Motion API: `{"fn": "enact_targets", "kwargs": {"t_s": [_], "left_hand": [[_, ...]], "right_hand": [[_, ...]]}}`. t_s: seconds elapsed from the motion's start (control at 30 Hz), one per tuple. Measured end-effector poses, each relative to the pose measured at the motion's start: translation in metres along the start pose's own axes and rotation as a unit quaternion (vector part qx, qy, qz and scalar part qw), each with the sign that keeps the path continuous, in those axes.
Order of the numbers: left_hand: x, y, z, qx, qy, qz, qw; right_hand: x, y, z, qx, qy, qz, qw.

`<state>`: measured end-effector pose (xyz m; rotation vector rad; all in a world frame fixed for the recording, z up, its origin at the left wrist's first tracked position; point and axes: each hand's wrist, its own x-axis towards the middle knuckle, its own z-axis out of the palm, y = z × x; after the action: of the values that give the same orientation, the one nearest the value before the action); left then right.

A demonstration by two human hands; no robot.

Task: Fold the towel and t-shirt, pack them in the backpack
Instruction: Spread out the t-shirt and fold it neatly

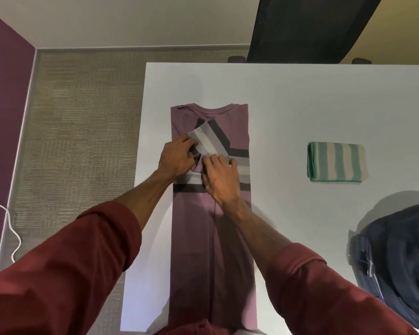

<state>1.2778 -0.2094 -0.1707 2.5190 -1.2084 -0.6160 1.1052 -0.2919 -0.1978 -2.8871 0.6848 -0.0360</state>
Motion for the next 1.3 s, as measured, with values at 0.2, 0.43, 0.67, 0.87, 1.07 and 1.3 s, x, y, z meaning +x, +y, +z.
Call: {"fn": "enact_targets", "kwargs": {"t_s": [0.2, 0.43, 0.67, 0.87, 1.07, 1.3], "left_hand": [[0.005, -0.013, 0.002, -0.011, -0.016, 0.012, 1.0], [0.007, -0.015, 0.014, 0.071, 0.042, 0.073, 0.994], [-0.01, -0.033, 0.034, 0.137, -0.052, 0.113, 0.983], [-0.011, -0.031, 0.033, 0.152, -0.048, 0.069, 0.985], [-0.116, -0.002, 0.048, 0.119, 0.048, 0.081, 0.988], [-0.172, -0.009, 0.095, 0.146, 0.015, 0.087, 0.985]], "right_hand": [[-0.005, -0.01, 0.004, 0.061, -0.007, -0.085, 0.994], [-0.026, 0.007, 0.007, 0.1, 0.021, -0.152, 0.983], [-0.022, 0.031, 0.025, 0.075, -0.057, 0.068, 0.993], [-0.075, 0.038, 0.04, 0.084, -0.067, 0.098, 0.989], [-0.181, 0.01, 0.016, 0.032, -0.036, 0.064, 0.997], [-0.223, 0.012, 0.034, 0.025, -0.111, 0.049, 0.992]]}}
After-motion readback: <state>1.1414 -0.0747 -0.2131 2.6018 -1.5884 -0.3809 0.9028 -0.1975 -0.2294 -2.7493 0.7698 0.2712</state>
